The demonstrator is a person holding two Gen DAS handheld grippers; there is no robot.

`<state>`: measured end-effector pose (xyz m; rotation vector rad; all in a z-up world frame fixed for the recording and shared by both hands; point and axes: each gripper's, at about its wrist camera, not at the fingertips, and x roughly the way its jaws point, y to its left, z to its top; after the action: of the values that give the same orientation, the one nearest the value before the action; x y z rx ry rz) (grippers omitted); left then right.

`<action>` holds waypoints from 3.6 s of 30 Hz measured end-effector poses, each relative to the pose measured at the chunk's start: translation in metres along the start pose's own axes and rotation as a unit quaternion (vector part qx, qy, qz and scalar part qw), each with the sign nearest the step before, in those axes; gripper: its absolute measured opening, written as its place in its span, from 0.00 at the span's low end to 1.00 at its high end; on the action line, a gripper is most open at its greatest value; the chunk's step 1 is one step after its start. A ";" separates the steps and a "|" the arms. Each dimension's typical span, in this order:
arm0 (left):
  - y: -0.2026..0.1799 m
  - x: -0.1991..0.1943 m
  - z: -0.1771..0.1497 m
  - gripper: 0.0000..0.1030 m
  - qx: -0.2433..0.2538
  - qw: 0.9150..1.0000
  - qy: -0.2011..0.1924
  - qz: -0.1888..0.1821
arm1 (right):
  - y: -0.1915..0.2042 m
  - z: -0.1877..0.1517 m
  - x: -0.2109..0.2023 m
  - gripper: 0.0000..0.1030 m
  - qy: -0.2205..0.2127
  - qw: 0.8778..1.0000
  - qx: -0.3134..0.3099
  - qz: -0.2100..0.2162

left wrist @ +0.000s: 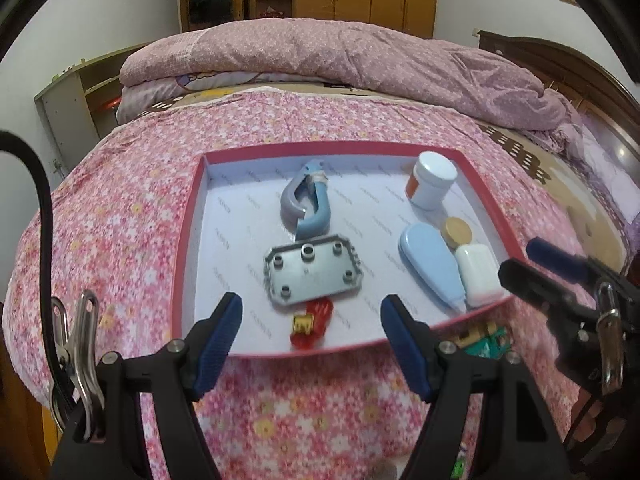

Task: Organize rigid objects
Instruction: 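Move left gripper to the white plug charger while right approaches the green toy figure, then grasp the white plug with left gripper while right grasps the green toy figure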

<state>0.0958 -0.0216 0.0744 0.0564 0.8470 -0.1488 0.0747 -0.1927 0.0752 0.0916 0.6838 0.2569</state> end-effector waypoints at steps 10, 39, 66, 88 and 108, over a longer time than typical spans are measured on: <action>0.007 -0.014 -0.028 0.73 -0.001 1.000 0.001 -0.001 | 0.015 -0.032 -0.031 0.56 0.012 1.000 -0.008 0.006; 0.046 -0.043 -0.098 0.73 -0.036 0.999 0.014 0.004 | 0.068 -0.111 -0.030 0.56 0.108 0.992 -0.043 0.047; 0.029 -0.044 -0.109 0.73 -0.011 0.999 0.018 -0.026 | 0.060 -0.116 -0.027 0.38 0.092 0.994 -0.051 0.003; -0.045 -0.034 -0.114 0.73 0.082 0.995 0.008 -0.053 | -0.006 -0.121 -0.044 0.38 0.067 0.997 0.000 -0.043; -0.050 -0.016 -0.115 0.49 0.085 0.996 0.008 -0.039 | -0.004 -0.126 -0.045 0.38 0.055 0.997 -0.008 -0.048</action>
<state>-0.0075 -0.0569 0.0111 0.1838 0.8513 -0.2934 -0.0382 -0.2088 0.0048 0.0290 0.7924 0.1766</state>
